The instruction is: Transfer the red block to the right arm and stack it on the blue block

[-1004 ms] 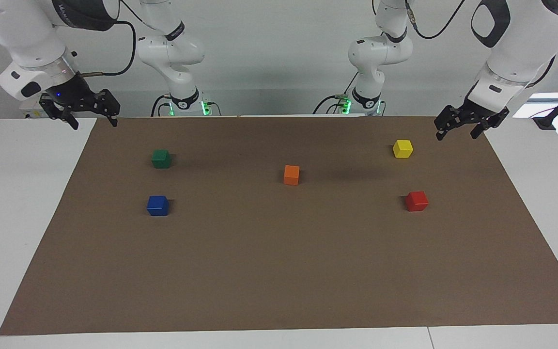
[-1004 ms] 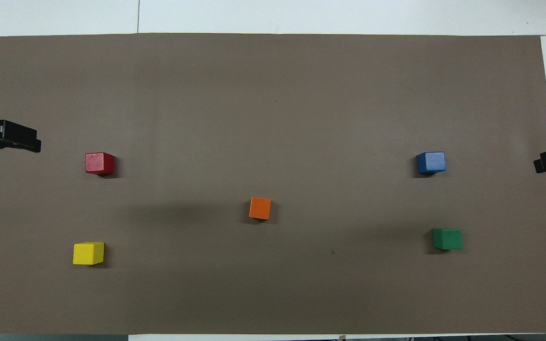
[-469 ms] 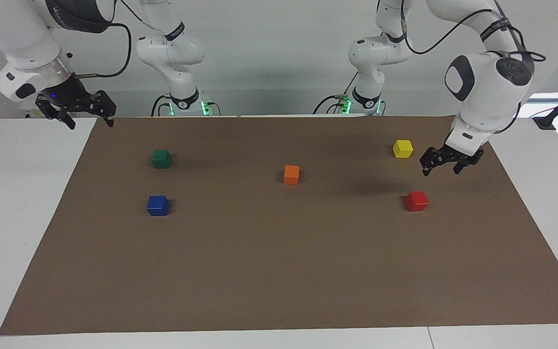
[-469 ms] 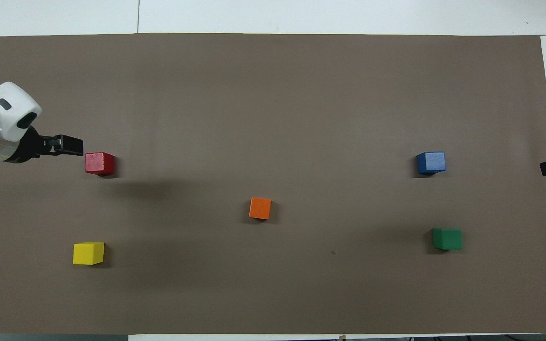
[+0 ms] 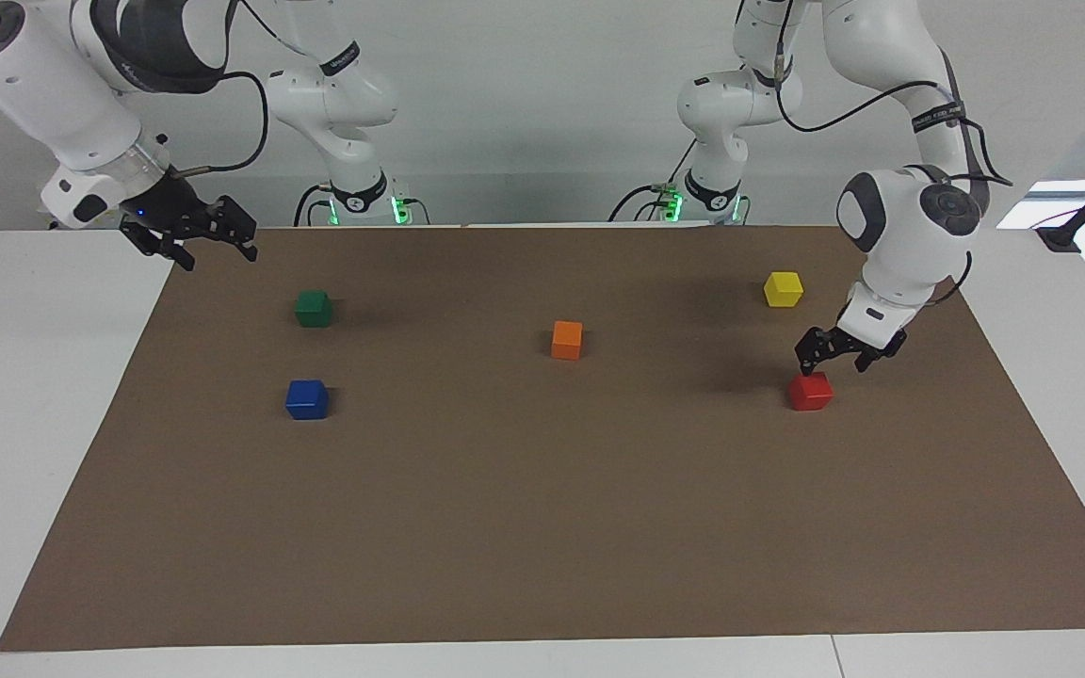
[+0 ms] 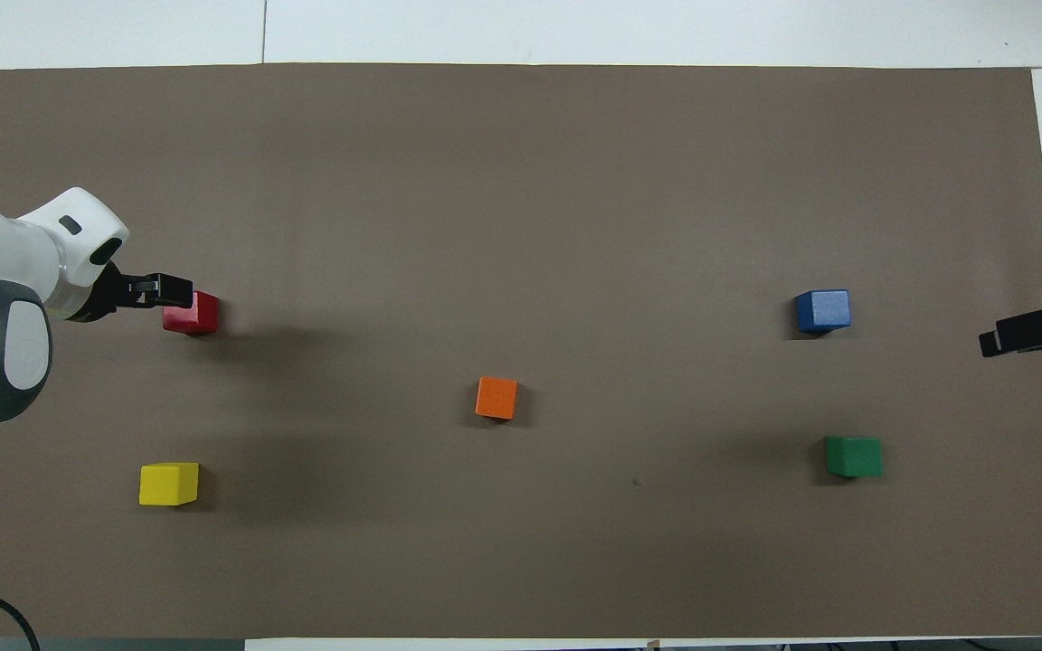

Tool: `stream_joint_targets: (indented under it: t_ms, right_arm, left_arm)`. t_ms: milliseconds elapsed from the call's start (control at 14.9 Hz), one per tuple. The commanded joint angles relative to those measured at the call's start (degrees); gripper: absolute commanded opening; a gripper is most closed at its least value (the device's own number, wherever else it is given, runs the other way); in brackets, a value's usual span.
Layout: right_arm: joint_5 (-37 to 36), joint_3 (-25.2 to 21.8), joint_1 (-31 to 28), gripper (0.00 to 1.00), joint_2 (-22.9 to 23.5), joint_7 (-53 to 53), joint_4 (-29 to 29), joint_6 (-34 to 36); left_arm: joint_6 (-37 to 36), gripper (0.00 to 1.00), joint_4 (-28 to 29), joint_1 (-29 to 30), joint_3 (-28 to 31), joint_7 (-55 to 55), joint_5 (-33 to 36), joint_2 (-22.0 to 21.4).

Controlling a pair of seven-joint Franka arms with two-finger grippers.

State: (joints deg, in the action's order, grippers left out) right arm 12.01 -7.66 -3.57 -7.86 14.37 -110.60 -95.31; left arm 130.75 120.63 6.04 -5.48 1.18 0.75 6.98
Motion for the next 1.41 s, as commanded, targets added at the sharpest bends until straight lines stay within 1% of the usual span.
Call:
stream_joint_targets:
  t_ms: [0, 134, 268, 335, 737, 871, 1004, 1071, 1138, 1205, 1272, 1339]
  right_arm:
    - [10.1, 0.0, -3.3, 1.0, -1.3, 7.5, -6.0, -3.4]
    - [18.0, 0.0, -5.9, 1.0, 1.2, 15.2, -7.4, -3.3]
    - [26.2, 0.0, -8.4, 1.0, 3.7, 22.9, -9.0, -2.7]
    - [29.0, 0.1, -8.6, 1.0, 4.2, 24.4, -9.3, -1.8]
    - [50.3, 0.1, -8.6, 1.0, 6.2, 24.8, -11.5, 6.9]
    - [54.2, 0.1, -7.9, 1.0, 6.9, 25.5, -12.0, 10.0]
    - [58.8, 0.2, -6.5, 1.0, 7.2, 26.1, -14.1, 13.6]
    - [61.5, 0.2, -5.8, 1.0, 7.6, 27.3, -15.3, 15.5]
    - [63.5, 0.2, -5.1, 1.0, 8.6, 29.3, -15.9, 17.0]
    - [65.2, 0.2, -4.8, 1.0, 10.6, 30.5, -16.0, 20.2]
    - [68.0, 0.2, -4.8, 1.0, 13.0, 31.6, -15.9, 24.2]
    - [70.5, 0.2, -4.6, 1.0, 15.2, 32.7, -15.9, 28.0]
  left_arm:
    - [6.0, 1.0, 4.2, 0.7, -0.1, -0.4, 0.3, 0.4]
    - [6.7, 1.0, 4.0, 0.8, -0.1, -0.4, 0.3, 1.9]
    - [7.2, 1.0, 4.1, 0.7, -0.2, -0.5, 0.3, 2.2]
    - [7.2, 1.0, 4.0, 0.6, -0.2, -0.5, 0.3, 2.2]
    - [7.2, 1.0, 4.0, 0.2, -0.3, -0.4, 0.3, 2.3]
    - [7.3, 1.0, 4.0, 0.1, -0.3, -0.4, 0.3, 3.0]
    - [7.9, 1.0, 4.0, 0.6, -0.3, -0.4, 0.3, 3.8]
    - [7.9, 0.98, 4.0, 0.5, -0.2, -0.4, 0.3, 4.0]
    - [8.0, 0.87, 3.9, 0.4, -0.2, -0.5, 0.3, 4.4]
    - [8.4, 0.75, 3.8, 0.4, -0.2, -0.5, 0.3, 4.8]
    - [8.3, 0.42, 3.7, 0.6, -0.3, -0.7, 0.3, 4.9]
    - [7.9, 0.07, 3.6, 0.6, -0.3, -1.1, 0.0, 4.9]
